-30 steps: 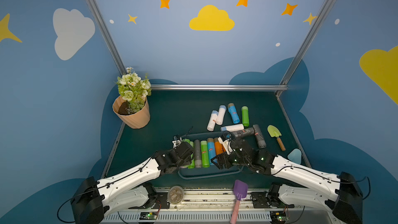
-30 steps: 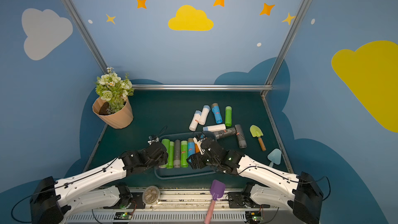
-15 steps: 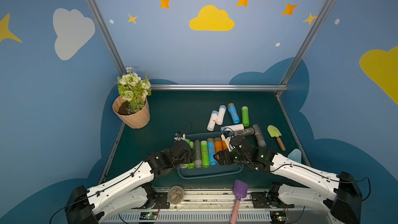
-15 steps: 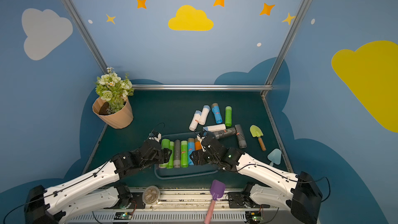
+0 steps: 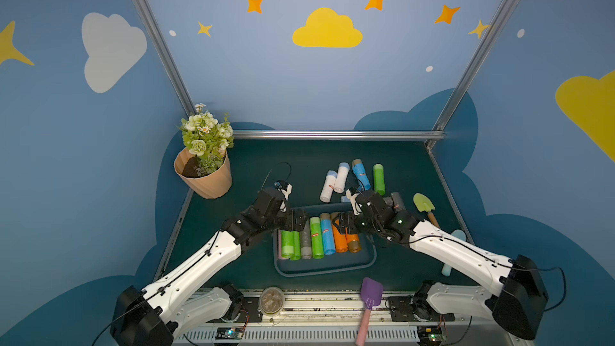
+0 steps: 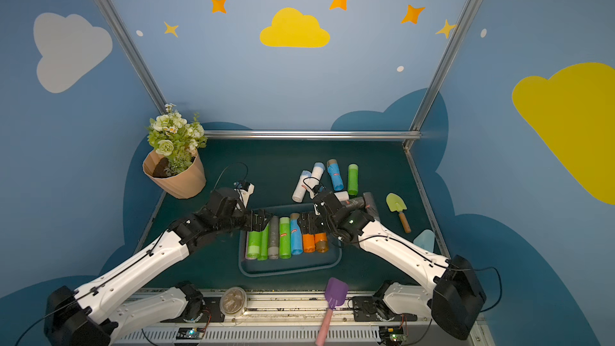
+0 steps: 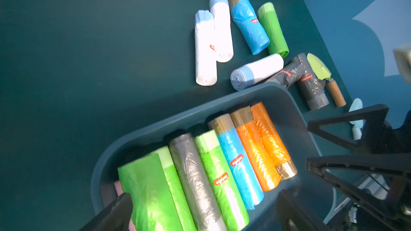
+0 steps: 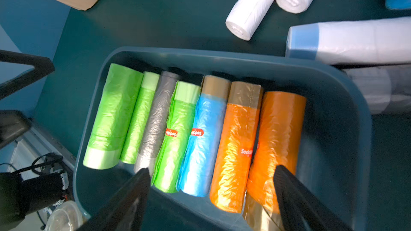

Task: Put the roll of trash bags into the storage box
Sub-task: Pick up the roll of trash bags from the center of the board.

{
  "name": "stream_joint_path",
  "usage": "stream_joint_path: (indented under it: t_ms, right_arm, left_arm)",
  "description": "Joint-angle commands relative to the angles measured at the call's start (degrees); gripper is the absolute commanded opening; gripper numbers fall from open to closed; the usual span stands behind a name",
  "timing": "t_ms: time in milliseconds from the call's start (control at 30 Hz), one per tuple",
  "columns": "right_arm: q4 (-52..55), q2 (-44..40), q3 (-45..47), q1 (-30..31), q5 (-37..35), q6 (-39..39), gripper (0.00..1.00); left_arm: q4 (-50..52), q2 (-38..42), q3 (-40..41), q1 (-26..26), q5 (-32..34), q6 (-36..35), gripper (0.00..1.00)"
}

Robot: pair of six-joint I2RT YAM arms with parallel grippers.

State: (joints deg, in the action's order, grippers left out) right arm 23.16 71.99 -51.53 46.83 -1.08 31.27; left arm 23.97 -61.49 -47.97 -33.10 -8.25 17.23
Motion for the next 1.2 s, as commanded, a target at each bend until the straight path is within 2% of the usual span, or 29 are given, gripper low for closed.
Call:
stream_joint_path:
  t_ms: [0, 133, 300, 467, 567, 900, 1167]
  right_arm:
    - [2.33, 3.54, -4.43, -1.70, -1.86, -1.16, 0.83]
    - [4.42, 8.88, -10.28, -3.27, -3.77, -1.29, 0.81]
    - [8.13, 16.53, -18.80, -5.15, -6.45, -1.12, 0.79]
    - [9.94, 25.06, -26.66, -7.47, -6.77, -0.77, 0.75]
    - [10.53, 30.07, -31.82, -7.81, -7.55, -1.55, 0.70]
    - [15.32, 47.13, -49.25, -8.63, -9.23, -0.78, 0.62]
    - [17.66, 54.47, -55.37, -8.74, -10.40, 1.77, 0.55]
  left_arm:
    - [-0.85, -2.03, -3.30, 4.39, -9.67, -3.59, 1.00]
    - [1.17, -4.65, -7.44, 9.17, -15.45, -2.15, 1.00]
    - [6.61, -7.21, -13.19, 11.58, -18.62, -3.51, 1.00]
    - [0.54, -6.15, -8.88, 13.09, -19.67, -2.14, 1.00]
    - [-0.02, -6.41, -8.41, 13.27, -21.92, -1.41, 1.00]
    - [-1.53, -5.60, -7.29, 13.53, -22.39, -0.06, 1.00]
    - [-2.63, -5.22, -6.44, 14.19, -22.44, 1.10, 1.00]
